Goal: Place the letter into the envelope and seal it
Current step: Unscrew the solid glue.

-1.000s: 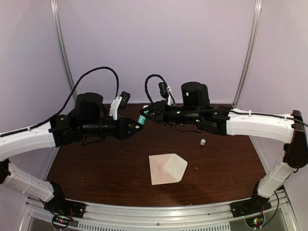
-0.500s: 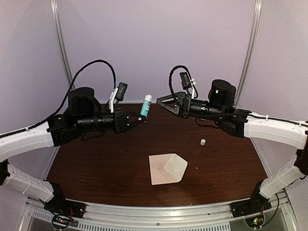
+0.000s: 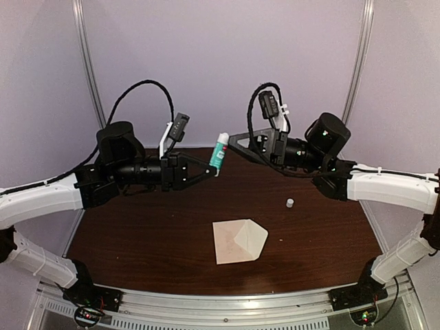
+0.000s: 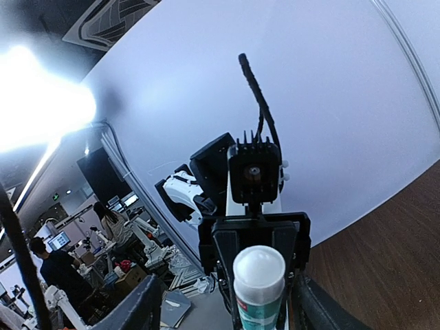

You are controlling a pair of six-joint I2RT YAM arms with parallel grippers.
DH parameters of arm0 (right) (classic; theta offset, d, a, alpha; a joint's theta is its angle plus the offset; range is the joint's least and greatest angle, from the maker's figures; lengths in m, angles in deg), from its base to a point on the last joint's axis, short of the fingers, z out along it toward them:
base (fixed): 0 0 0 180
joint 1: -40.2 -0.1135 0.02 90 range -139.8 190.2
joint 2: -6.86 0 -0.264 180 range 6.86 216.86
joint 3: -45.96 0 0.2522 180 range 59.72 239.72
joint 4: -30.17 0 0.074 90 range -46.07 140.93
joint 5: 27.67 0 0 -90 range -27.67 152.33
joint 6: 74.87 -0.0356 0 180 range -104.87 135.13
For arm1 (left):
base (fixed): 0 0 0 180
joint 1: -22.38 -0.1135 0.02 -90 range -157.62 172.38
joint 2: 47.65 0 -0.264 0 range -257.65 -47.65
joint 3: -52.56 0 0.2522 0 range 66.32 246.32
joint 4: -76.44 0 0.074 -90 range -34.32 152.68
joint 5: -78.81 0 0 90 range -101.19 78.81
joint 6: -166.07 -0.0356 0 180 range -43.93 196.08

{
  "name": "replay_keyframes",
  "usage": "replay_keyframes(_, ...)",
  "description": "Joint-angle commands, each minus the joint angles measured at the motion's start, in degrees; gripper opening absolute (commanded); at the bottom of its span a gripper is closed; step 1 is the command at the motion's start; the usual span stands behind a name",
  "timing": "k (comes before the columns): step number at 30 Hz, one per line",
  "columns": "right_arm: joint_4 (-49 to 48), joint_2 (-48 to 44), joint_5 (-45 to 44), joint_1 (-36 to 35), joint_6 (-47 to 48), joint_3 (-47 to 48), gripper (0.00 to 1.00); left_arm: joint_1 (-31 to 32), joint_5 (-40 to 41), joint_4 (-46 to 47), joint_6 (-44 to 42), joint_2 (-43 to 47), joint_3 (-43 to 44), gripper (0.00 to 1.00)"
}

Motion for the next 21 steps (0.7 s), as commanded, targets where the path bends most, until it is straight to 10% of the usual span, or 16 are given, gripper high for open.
replay_keyframes(1, -5.7, 0.7, 2.6, -1.2, -1.5, 0.1, 0.6, 0.0, -4.0, 4.9, 1.0, -1.4, 0.3, 0.02)
replay_keyframes(21, 10.2, 0.8, -5.4, -1.9, 6.5, 2.4, 0.04, 0.0, 2.7, 1.5, -0.7, -0.7, 0.0, 0.01)
